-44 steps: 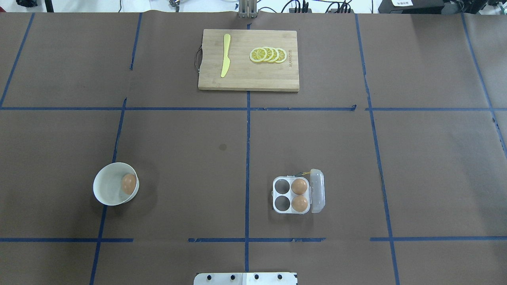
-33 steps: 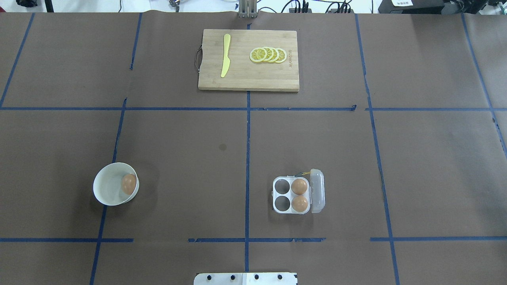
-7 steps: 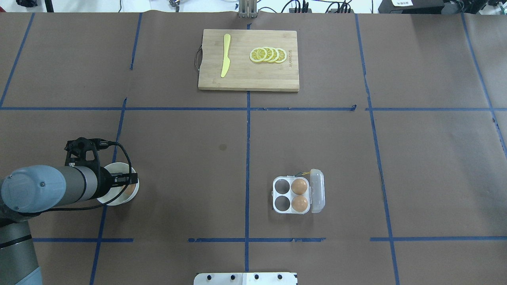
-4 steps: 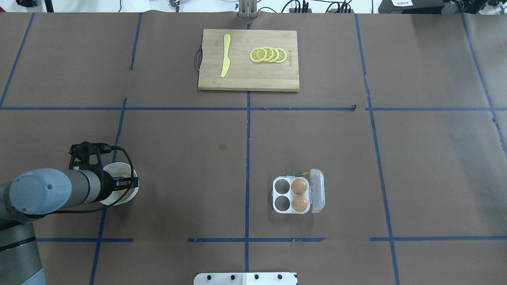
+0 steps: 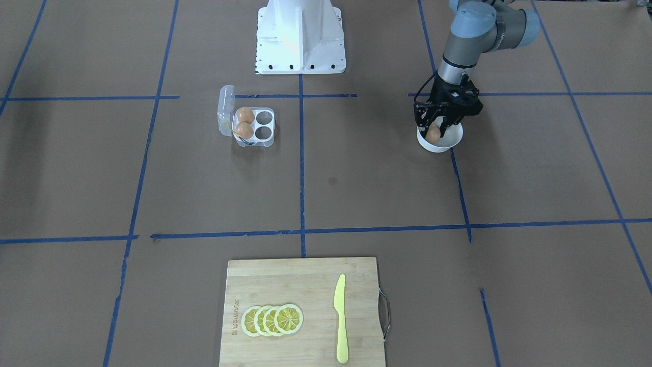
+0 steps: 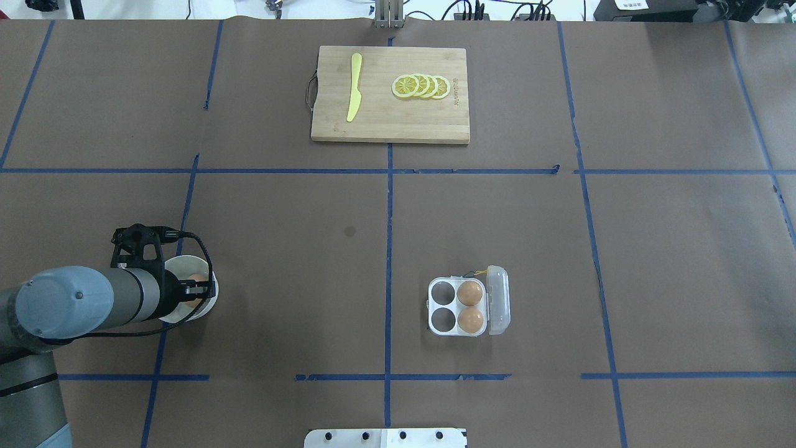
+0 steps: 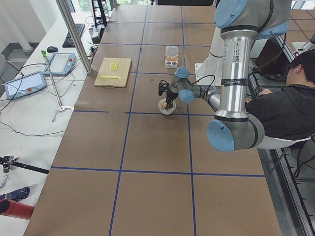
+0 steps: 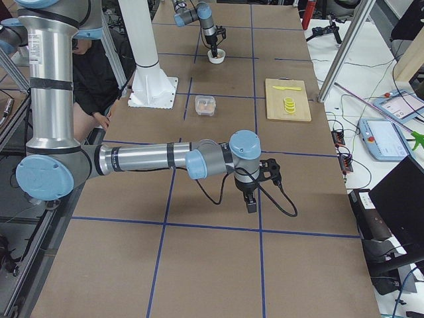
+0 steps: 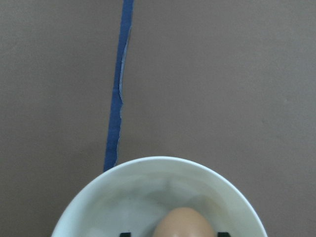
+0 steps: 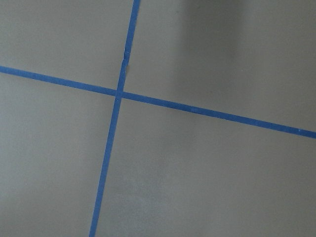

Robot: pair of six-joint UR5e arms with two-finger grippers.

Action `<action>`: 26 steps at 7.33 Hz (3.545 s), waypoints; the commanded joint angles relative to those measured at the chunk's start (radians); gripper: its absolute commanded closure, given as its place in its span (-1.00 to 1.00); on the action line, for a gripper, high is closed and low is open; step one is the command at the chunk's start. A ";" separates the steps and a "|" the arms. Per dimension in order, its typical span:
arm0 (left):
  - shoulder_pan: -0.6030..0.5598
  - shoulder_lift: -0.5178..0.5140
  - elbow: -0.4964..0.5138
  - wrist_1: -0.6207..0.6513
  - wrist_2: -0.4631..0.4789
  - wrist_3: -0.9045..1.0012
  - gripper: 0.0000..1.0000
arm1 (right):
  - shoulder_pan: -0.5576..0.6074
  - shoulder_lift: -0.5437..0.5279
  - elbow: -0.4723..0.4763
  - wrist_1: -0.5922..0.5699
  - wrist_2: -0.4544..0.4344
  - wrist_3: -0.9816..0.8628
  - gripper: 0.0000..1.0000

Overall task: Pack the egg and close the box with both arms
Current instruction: 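Lift the egg with the left gripper and carry it toward the carton, then lower the egg into an empty carton cup and open the left gripper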

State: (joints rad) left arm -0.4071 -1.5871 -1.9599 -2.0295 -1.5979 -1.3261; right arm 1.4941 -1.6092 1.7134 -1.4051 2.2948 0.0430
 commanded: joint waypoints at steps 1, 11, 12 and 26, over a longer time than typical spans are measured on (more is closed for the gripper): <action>-0.021 0.010 -0.058 0.002 0.001 0.162 1.00 | 0.000 0.000 0.000 0.000 0.000 0.000 -1.00; -0.009 -0.379 0.175 -0.525 0.125 0.974 1.00 | 0.000 -0.003 0.000 0.000 0.000 0.002 -1.00; 0.032 -0.405 0.237 -0.651 0.124 1.112 1.00 | 0.000 -0.003 -0.002 0.000 0.000 0.002 -1.00; 0.191 -0.628 0.549 -0.853 0.124 1.256 -0.99 | 0.003 -0.008 -0.012 0.000 0.000 0.002 -1.00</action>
State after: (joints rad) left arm -0.2095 -2.2152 -1.4085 -2.8859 -1.4731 -0.0674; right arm 1.4972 -1.6185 1.7012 -1.4051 2.2941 0.0445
